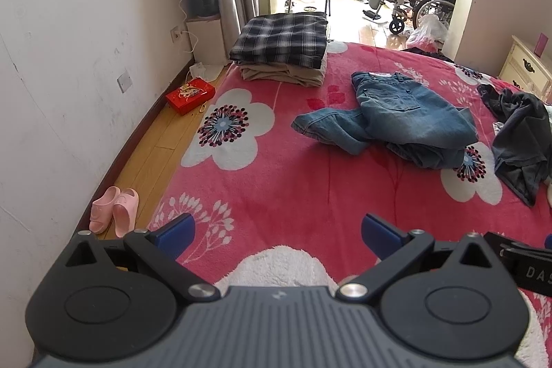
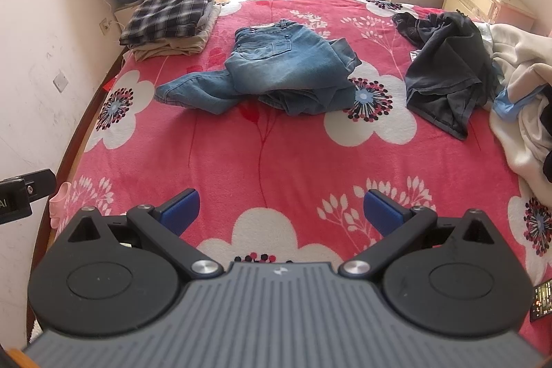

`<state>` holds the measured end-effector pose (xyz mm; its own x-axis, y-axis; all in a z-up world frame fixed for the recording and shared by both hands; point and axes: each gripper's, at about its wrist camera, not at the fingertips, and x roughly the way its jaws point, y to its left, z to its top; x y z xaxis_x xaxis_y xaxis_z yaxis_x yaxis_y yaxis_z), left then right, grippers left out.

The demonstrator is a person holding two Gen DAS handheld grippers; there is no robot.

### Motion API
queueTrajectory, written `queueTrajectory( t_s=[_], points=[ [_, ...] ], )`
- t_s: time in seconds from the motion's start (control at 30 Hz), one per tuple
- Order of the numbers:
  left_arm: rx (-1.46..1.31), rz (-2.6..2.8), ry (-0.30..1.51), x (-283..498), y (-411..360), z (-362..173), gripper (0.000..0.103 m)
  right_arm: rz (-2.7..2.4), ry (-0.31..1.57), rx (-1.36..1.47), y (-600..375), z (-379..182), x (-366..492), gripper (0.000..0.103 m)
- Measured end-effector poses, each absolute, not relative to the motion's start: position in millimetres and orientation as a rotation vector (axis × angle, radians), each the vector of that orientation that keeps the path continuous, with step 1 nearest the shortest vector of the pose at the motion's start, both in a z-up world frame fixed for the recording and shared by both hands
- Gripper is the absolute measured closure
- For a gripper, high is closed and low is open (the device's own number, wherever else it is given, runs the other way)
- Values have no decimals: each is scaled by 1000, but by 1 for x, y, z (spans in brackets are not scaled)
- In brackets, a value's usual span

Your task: Fold clothes

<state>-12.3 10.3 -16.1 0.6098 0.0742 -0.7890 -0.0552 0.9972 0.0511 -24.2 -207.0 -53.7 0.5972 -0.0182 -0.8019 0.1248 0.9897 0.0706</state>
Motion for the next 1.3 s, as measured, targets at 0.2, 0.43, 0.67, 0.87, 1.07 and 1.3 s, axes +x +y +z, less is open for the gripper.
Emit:
queueTrajectory(
  t_s=[0.2, 0.43, 0.67, 0.87, 1.07, 1.3],
  points=[
    [17, 76, 908, -13, 11, -16, 0, -81, 924, 117, -207, -53, -24, 1],
    [-6, 63, 901, -12, 12, -16, 0, -81, 921, 123, -207, -54, -24, 1],
    [-18, 55, 911, -5, 12, -22, 0, -75, 925, 139, -210, -61, -21, 1],
    [-38, 33, 929, 9, 12, -31, 0, -66, 938, 156, -213, -70, -13, 1],
    [-70, 26, 977, 37, 11, -49, 0, -53, 962, 181, -221, -85, 4, 1],
    [-81, 30, 1002, 90, 0, -71, 0, -67, 1006, 211, -245, -108, 40, 1]
  ],
)
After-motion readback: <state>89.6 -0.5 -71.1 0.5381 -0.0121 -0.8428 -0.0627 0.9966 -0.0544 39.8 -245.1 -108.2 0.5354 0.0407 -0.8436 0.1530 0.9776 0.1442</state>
